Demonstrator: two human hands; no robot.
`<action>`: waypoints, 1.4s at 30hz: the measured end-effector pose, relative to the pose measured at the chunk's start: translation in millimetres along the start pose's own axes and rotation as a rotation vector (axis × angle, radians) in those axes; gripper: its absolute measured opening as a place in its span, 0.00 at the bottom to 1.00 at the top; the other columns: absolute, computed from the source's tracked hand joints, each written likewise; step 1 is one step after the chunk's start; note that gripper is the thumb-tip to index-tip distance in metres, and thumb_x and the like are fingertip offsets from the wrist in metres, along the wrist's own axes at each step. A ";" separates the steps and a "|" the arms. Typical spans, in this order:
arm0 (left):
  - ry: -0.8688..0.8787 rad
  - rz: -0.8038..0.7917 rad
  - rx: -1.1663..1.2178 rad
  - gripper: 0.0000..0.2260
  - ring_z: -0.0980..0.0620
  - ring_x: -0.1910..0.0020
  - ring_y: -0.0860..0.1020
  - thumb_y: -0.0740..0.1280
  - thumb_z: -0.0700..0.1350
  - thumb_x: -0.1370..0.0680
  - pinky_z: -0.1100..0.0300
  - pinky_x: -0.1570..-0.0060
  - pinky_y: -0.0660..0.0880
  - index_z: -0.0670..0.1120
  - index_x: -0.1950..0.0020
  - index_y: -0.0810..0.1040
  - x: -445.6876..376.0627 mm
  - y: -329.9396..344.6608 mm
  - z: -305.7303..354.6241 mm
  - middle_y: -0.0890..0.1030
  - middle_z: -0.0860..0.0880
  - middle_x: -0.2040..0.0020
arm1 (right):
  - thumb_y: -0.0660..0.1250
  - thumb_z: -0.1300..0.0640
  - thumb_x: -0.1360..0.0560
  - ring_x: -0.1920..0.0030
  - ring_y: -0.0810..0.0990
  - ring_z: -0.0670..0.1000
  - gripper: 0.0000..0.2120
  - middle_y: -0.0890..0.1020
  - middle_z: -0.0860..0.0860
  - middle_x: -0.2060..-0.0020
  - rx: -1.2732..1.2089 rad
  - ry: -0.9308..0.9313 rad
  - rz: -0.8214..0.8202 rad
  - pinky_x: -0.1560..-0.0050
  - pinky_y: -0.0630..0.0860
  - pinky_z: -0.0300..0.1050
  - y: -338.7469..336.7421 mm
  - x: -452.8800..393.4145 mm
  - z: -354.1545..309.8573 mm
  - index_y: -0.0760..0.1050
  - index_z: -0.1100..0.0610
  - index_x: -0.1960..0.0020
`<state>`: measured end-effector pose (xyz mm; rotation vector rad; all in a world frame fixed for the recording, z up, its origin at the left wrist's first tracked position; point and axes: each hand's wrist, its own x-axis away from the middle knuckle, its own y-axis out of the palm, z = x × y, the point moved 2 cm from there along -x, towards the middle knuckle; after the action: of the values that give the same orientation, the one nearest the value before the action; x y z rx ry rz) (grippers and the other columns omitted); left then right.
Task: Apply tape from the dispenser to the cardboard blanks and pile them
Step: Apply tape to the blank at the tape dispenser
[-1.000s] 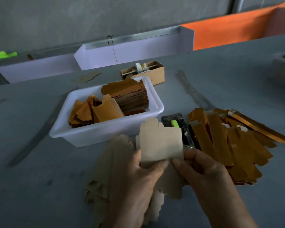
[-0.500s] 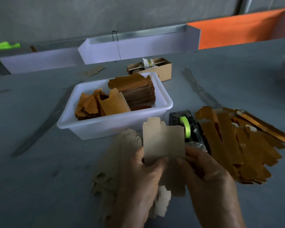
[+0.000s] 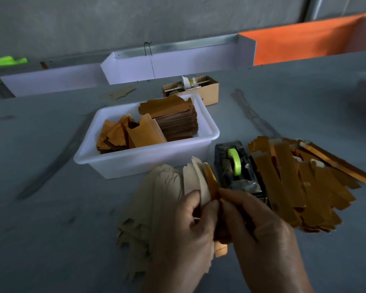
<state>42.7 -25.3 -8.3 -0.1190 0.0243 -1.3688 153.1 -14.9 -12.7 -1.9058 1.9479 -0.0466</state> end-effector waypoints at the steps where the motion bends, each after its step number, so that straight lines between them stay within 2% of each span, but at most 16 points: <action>1: -0.022 -0.005 0.004 0.05 0.47 0.61 0.83 0.68 0.47 0.22 0.55 0.63 0.81 0.52 0.56 0.83 0.5 -2.5 1.5 0.84 0.43 0.61 | 0.66 0.53 0.27 0.60 0.81 0.38 0.09 0.83 0.43 0.59 0.004 0.025 -0.023 0.62 0.76 0.28 -1.1 0.8 0.2 0.80 0.45 0.48; 3: -0.036 -0.083 0.016 0.08 0.48 0.59 0.84 0.66 0.43 0.23 0.57 0.60 0.81 0.54 0.55 0.84 2.6 -8.0 2.4 0.85 0.44 0.59 | 0.63 0.43 0.32 0.58 0.79 0.35 0.13 0.81 0.42 0.60 0.036 0.047 -0.005 0.62 0.74 0.25 -5.8 1.3 -1.9 0.78 0.44 0.50; 5: -0.056 -0.205 0.027 0.07 0.47 0.53 0.83 0.66 0.48 0.27 0.54 0.51 0.80 0.55 0.52 0.84 5.1 -14.4 6.5 0.85 0.46 0.55 | 0.60 0.36 0.39 0.56 0.77 0.33 0.18 0.80 0.41 0.62 0.023 0.075 0.019 0.63 0.73 0.26 -12.2 -0.2 -3.1 0.75 0.41 0.53; 7: -0.084 -0.288 0.037 0.11 0.52 0.52 0.83 0.66 0.50 0.30 0.58 0.51 0.80 0.52 0.50 0.84 8.1 -19.0 9.8 0.85 0.49 0.54 | 0.63 0.34 0.43 0.57 0.78 0.35 0.19 0.82 0.43 0.62 -0.100 0.192 -0.060 0.64 0.74 0.31 -12.9 -1.9 -5.0 0.76 0.41 0.56; 9: -0.103 -0.291 0.037 0.13 0.54 0.54 0.83 0.68 0.49 0.32 0.63 0.56 0.78 0.49 0.50 0.83 9.4 -21.4 9.7 0.85 0.49 0.56 | 0.68 0.41 0.42 0.59 0.81 0.42 0.16 0.83 0.46 0.63 -0.307 0.306 -0.151 0.60 0.76 0.38 -7.9 -2.1 -5.4 0.80 0.46 0.57; 13: -0.106 -0.144 0.021 0.10 0.57 0.61 0.83 0.70 0.51 0.36 0.70 0.64 0.74 0.52 0.56 0.83 12.7 -23.1 8.5 0.85 0.51 0.61 | 0.71 0.57 0.36 0.60 0.81 0.53 0.05 0.83 0.52 0.66 -0.477 0.407 -0.168 0.54 0.79 0.51 -0.2 -1.7 -2.6 0.81 0.52 0.60; 16: -0.015 0.032 -0.080 0.09 0.59 0.64 0.82 0.71 0.56 0.37 0.68 0.67 0.74 0.61 0.58 0.82 15.1 -25.7 4.9 0.84 0.55 0.64 | 0.70 0.61 0.32 0.57 0.81 0.56 0.06 0.82 0.54 0.64 -0.490 0.388 -0.132 0.48 0.78 0.57 1.8 -1.7 -0.7 0.81 0.50 0.60; 18: 0.036 0.133 -0.117 0.09 0.60 0.66 0.81 0.74 0.51 0.34 0.67 0.68 0.74 0.65 0.59 0.81 16.0 -24.8 1.7 0.84 0.56 0.65 | 0.70 0.61 0.31 0.56 0.82 0.57 0.08 0.83 0.54 0.63 -0.446 0.360 -0.106 0.47 0.78 0.60 3.1 -2.0 -1.2 0.80 0.48 0.59; 22: 0.295 0.291 -0.350 0.13 0.59 0.61 0.80 0.74 0.43 0.30 0.69 0.64 0.75 0.64 0.60 0.83 19.6 -13.7 -0.5 0.80 0.56 0.63 | 0.70 0.59 0.30 0.58 0.82 0.55 0.07 0.83 0.53 0.65 -0.415 0.365 -0.061 0.50 0.79 0.58 7.2 -3.0 1.6 0.80 0.46 0.59; 25: 0.522 0.321 -0.812 0.10 0.48 0.66 0.78 0.71 0.38 0.29 0.57 0.69 0.76 0.51 0.53 0.86 23.0 -1.1 2.9 0.75 0.50 0.66 | 0.71 0.57 0.31 0.60 0.82 0.56 0.06 0.82 0.54 0.66 -0.370 0.350 -0.025 0.51 0.79 0.59 10.3 -3.8 2.4 0.79 0.47 0.59; 29: 0.450 0.241 -1.166 0.23 0.46 0.64 0.74 0.54 0.41 0.34 0.62 0.75 0.72 0.44 0.49 0.86 31.0 13.6 -0.2 0.77 0.48 0.68 | 0.69 0.55 0.30 0.61 0.82 0.54 0.02 0.82 0.53 0.67 -0.319 0.356 0.005 0.54 0.80 0.57 11.2 -4.1 3.9 0.80 0.48 0.60; 33: 0.438 0.213 -1.185 0.17 0.52 0.61 0.64 0.68 0.44 0.40 0.67 0.77 0.66 0.48 0.53 0.86 33.0 20.6 0.0 0.78 0.51 0.67 | 0.67 0.37 0.36 0.68 0.79 0.53 0.20 0.79 0.52 0.73 -0.247 0.333 -0.029 0.61 0.79 0.53 9.7 -2.6 -0.2 0.77 0.55 0.64; 36: 0.445 0.171 -1.062 0.23 0.52 0.64 0.76 0.80 0.42 0.48 0.66 0.76 0.71 0.50 0.53 0.86 34.2 19.7 -8.8 0.78 0.50 0.64 | 0.70 0.41 0.37 0.73 0.74 0.48 0.18 0.75 0.49 0.77 -0.120 0.321 0.007 0.65 0.75 0.51 6.2 -6.7 0.6 0.75 0.56 0.68; 38: 0.441 0.245 -0.821 0.09 0.52 0.65 0.80 0.74 0.41 0.33 0.63 0.68 0.76 0.50 0.54 0.85 32.3 10.1 -3.7 0.79 0.50 0.61 | 0.69 0.45 0.36 0.72 0.73 0.49 0.15 0.74 0.49 0.78 -0.139 0.344 0.006 0.63 0.75 0.52 6.5 -7.8 2.5 0.75 0.56 0.68; 40: 0.186 0.304 -0.377 0.07 0.51 0.65 0.81 0.66 0.39 0.22 0.62 0.64 0.78 0.47 0.56 0.83 25.9 1.7 0.1 0.82 0.47 0.64 | 0.68 0.46 0.35 0.73 0.72 0.46 0.11 0.73 0.48 0.78 -0.212 0.357 -0.033 0.67 0.73 0.47 9.6 -6.4 0.6 0.75 0.53 0.69; 42: -0.140 0.179 0.058 0.02 0.51 0.67 0.82 0.68 0.38 0.25 0.63 0.69 0.78 0.44 0.56 0.80 20.0 -4.6 0.1 0.83 0.44 0.65 | 0.68 0.48 0.33 0.74 0.71 0.41 0.10 0.72 0.46 0.78 -0.286 0.349 -0.047 0.69 0.70 0.39 11.9 -5.1 -2.8 0.75 0.50 0.71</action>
<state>42.2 -45.8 -6.7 -0.1601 -0.1192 -1.1788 140.9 -9.9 -12.4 -2.2526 2.2349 -0.1290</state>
